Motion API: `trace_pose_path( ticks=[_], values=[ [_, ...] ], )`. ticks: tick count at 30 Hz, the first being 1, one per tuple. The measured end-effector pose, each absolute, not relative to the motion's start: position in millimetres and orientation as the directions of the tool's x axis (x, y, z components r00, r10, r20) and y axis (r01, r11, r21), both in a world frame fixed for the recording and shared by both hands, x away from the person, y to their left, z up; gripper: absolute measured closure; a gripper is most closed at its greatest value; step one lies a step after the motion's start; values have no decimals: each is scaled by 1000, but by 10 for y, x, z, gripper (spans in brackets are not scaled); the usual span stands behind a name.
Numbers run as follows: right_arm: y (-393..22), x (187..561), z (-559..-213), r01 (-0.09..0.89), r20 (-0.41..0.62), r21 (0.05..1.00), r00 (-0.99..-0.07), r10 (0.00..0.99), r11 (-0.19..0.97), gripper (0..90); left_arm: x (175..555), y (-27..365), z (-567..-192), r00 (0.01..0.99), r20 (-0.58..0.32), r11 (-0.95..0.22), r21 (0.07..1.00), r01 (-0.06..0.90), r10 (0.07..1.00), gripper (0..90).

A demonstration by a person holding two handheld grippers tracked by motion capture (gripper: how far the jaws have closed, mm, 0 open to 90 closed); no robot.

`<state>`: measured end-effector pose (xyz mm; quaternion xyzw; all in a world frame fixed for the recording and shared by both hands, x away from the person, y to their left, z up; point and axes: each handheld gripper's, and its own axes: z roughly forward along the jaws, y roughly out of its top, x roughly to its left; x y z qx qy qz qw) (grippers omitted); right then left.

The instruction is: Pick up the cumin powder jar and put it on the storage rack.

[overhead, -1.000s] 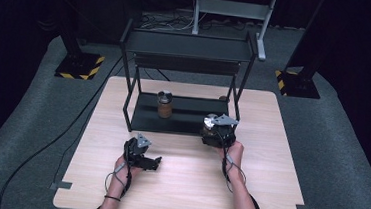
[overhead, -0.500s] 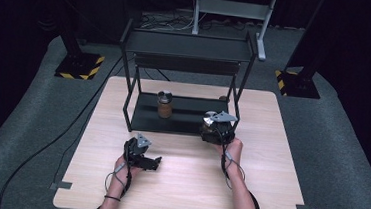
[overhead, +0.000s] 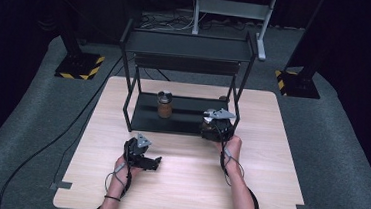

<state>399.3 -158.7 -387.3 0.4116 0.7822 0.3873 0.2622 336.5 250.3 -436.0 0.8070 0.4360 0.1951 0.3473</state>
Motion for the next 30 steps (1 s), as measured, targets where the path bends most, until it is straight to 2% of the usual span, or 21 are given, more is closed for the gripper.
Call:
trace_pose_path(
  ticks=[30],
  values=[
    [-1543,4209,-3941,475,-62,816,-494,867,329,301,3368,2504,-4359,545,12,-379,730,568,838,28]
  ],
)
